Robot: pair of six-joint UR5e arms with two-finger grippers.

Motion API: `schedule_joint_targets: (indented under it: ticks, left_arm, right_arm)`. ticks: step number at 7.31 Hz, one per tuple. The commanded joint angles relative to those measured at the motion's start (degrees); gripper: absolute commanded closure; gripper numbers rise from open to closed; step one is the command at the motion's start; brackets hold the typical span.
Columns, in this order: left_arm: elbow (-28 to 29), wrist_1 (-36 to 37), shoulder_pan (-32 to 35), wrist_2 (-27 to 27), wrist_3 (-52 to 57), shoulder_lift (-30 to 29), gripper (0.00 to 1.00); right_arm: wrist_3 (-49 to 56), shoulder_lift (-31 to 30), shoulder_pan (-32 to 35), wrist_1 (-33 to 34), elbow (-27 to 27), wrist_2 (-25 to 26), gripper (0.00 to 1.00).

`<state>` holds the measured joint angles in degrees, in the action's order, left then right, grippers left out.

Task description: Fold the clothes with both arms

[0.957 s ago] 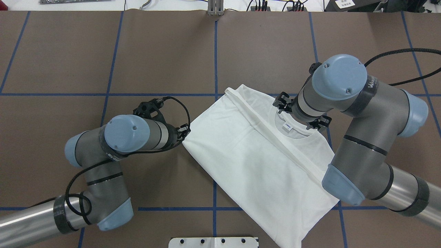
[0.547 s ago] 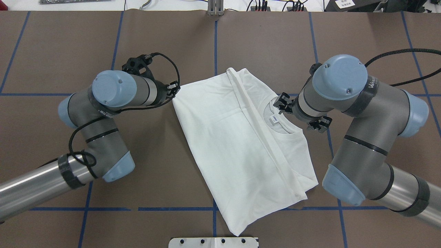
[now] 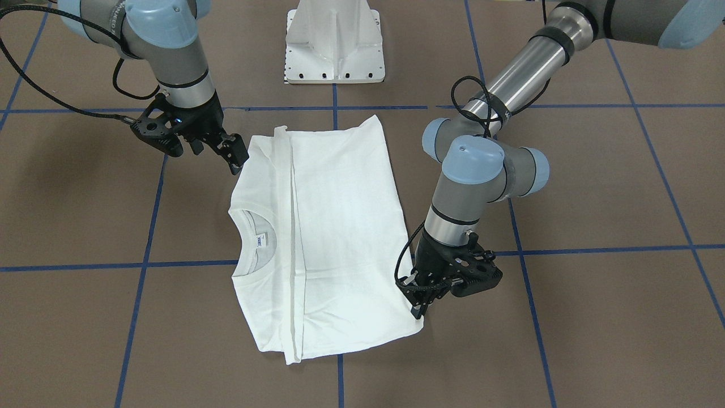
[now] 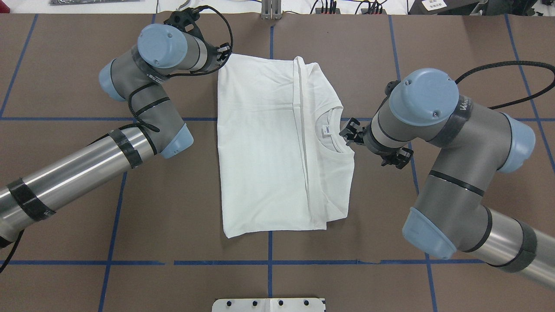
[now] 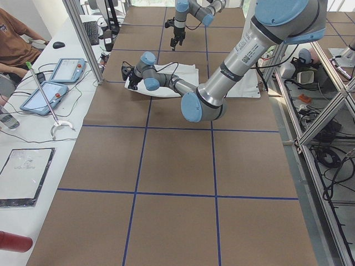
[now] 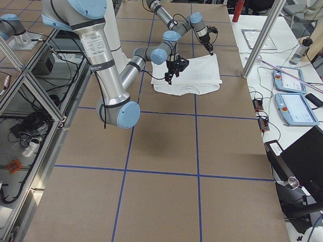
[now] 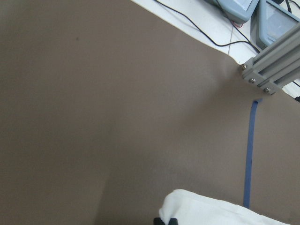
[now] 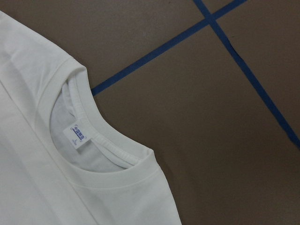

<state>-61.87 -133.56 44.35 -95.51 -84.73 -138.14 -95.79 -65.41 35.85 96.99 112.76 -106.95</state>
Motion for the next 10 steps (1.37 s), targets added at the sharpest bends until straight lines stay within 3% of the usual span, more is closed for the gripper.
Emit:
schedule_joint_targets:
  ticks: [1,2,4,6,7,10]
  left_arm:
    - [-1.56,1.1,1.34,-2.73,1.41,-0.72,0.49]
    - [-7.76,4.24,1.61,-8.5,1.5,2.15,0.48]
    - [-29.78,13.54,1.7,-12.04,4.28,13.9,0.47]
    - [-43.98,23.31,2.4,-12.68,8.61,20.43,0.47]
    - [-46.73,25.0,2.4,-12.77,8.53,22.11,0.45]
    - [-47.46,25.1,2.4,-12.77,8.62,23.53,0.44]
  right_arm:
    - [0.34,1.07,-3.22,-0.13,-0.08,0.51,0.0]
    - [2.86,2.55,-6.12,-0.04,-0.52,0.68,0.0]
    - [18.19,3.44,-14.37,0.48,-2.27,7.86,0.0]
    - [29.89,4.93,-16.25,1.27,-5.51,8.42,0.0]
    - [38.49,6.16,-16.34,1.97,-7.71,9.03,0.0]
    - [41.82,9.16,-16.43,3.47,-11.68,9.56,0.0]
